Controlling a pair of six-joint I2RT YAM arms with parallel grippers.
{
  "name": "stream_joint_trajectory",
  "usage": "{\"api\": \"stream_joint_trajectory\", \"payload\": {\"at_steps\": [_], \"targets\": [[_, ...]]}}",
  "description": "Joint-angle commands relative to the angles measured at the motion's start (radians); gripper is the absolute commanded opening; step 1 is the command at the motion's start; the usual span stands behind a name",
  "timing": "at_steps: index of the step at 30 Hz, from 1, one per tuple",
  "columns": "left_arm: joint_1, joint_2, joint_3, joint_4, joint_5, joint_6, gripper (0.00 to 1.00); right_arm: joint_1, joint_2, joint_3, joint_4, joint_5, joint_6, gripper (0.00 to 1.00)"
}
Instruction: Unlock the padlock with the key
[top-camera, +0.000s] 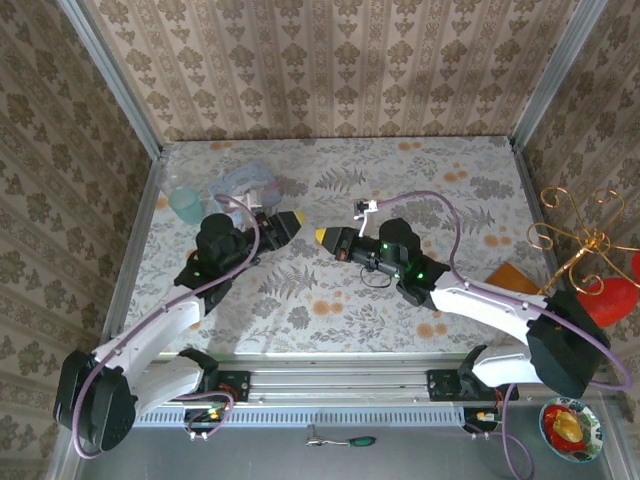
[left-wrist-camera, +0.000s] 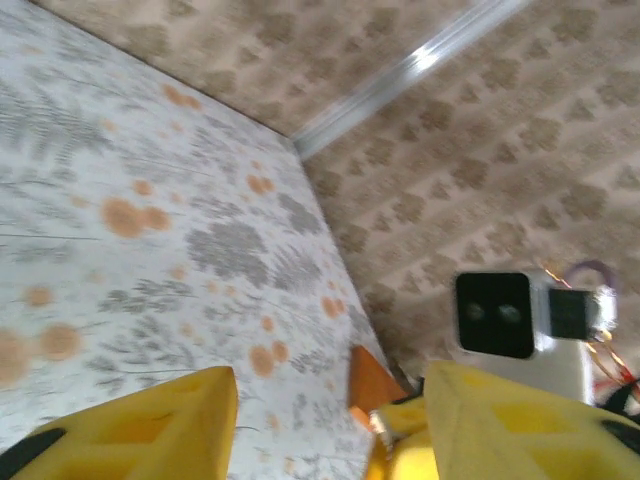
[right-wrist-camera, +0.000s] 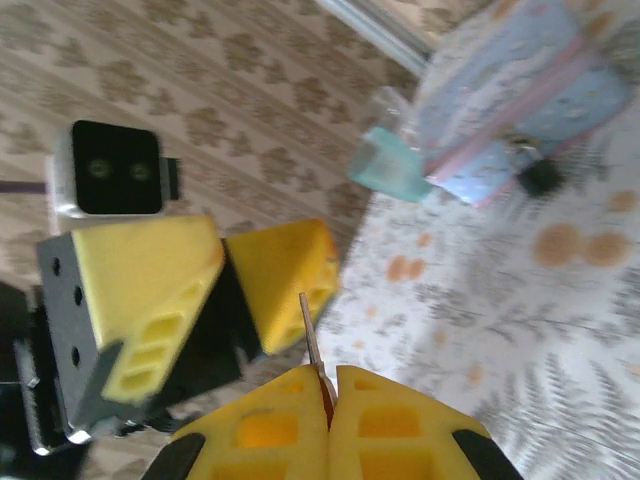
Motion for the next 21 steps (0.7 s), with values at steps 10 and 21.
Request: {"api": "stream_joint_trajectory", "payload": {"at_steps": [10,21], "targets": [[0.259,-0.01,-0.123,-0.181,-0.157,0.143,0.56,-0.002,-0.036,0.161,-0.573,0.163,-0.235,0.0],[0.284,0.257,-0.133,-0.009,-0.308,0.25,0.58,0.0,-0.087,0.096,-0.545,0.156,-0.211,0.0]]}}
